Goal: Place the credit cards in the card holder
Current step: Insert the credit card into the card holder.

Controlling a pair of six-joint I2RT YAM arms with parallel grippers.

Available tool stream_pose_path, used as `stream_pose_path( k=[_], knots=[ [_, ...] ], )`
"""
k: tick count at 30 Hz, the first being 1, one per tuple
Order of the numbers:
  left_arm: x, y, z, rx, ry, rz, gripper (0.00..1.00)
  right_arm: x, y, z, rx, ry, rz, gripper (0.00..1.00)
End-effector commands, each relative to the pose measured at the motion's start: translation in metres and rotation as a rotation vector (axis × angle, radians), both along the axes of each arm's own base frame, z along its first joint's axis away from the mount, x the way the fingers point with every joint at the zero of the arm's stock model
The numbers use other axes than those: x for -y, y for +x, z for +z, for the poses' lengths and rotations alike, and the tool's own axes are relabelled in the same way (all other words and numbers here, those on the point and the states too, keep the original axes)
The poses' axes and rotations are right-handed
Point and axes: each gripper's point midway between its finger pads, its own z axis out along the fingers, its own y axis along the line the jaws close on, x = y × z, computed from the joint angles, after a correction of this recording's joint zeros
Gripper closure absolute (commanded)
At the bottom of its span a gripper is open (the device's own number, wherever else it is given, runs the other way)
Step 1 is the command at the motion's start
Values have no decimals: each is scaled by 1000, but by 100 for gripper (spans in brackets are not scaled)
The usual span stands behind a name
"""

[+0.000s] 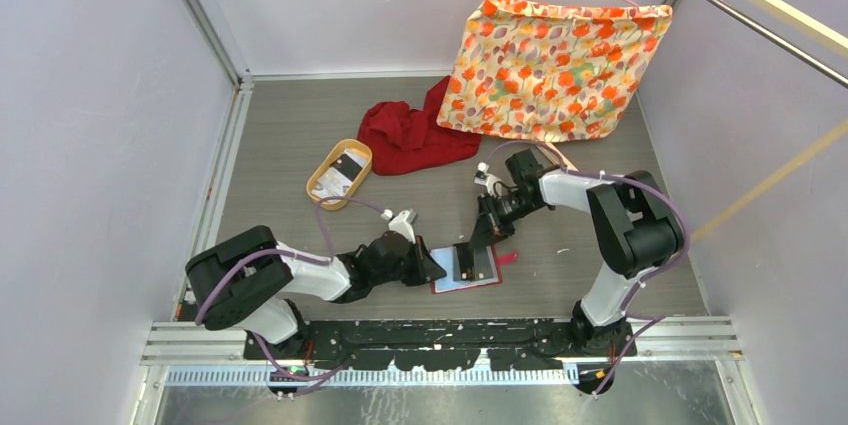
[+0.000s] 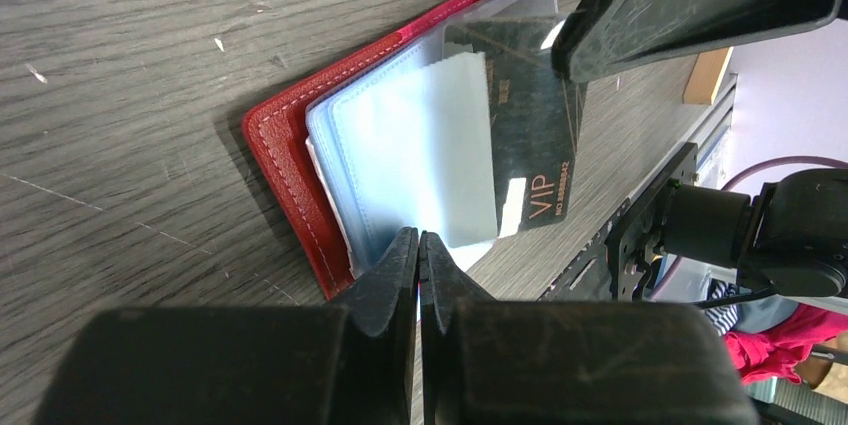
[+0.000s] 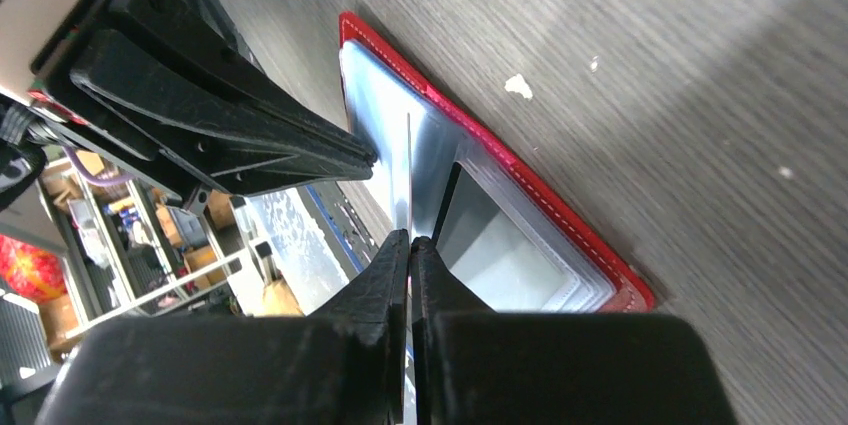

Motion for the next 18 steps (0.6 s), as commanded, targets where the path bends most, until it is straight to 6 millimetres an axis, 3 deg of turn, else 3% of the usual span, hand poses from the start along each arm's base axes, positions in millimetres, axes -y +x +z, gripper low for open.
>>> stream_pose_path(
  k=[1,12,18],
  knots=[
    [-2,-3,4,11,-14,-22,96,-7,-9,6,-13,28,75,94],
    [-1,-4,15,13,-58,-31,93,-14,-8,0,-69,46,88,91],
    [-5,-7,26,14,-67,-36,87,-19,-4,2,-66,60,95,91]
  ],
)
